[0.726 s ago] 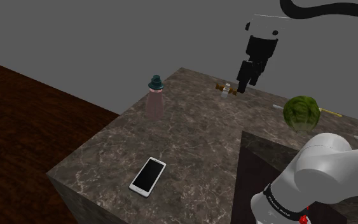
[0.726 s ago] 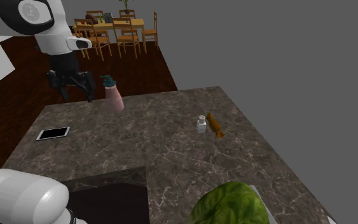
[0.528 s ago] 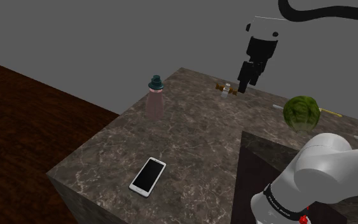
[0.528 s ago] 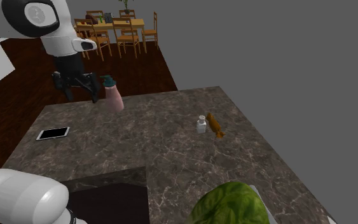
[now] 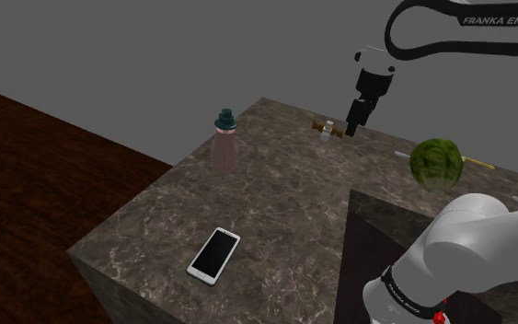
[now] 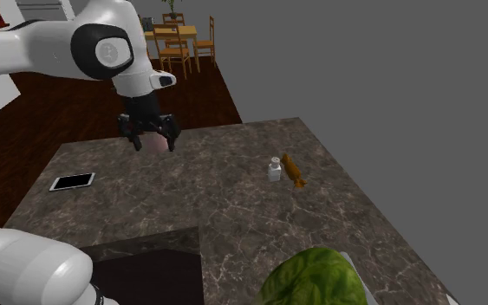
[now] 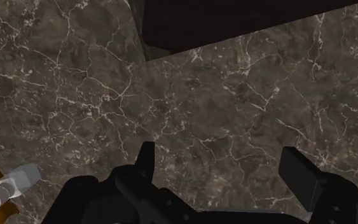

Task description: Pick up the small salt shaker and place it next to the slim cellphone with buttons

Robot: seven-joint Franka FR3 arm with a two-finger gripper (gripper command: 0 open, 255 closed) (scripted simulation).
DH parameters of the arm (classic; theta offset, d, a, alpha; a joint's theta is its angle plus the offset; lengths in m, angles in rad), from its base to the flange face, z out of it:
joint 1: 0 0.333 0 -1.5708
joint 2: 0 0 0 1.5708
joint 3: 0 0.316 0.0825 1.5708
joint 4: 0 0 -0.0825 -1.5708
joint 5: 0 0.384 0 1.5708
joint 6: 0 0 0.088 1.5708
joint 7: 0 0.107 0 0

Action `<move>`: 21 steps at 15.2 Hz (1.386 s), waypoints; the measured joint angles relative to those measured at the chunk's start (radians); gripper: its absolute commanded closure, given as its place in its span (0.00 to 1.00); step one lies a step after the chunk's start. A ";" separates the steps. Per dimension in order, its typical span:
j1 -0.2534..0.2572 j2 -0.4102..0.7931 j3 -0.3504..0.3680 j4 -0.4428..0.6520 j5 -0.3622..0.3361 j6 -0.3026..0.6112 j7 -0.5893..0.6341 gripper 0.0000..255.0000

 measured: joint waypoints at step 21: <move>0.006 0.640 -0.400 0.267 0.107 0.495 -0.621 0.00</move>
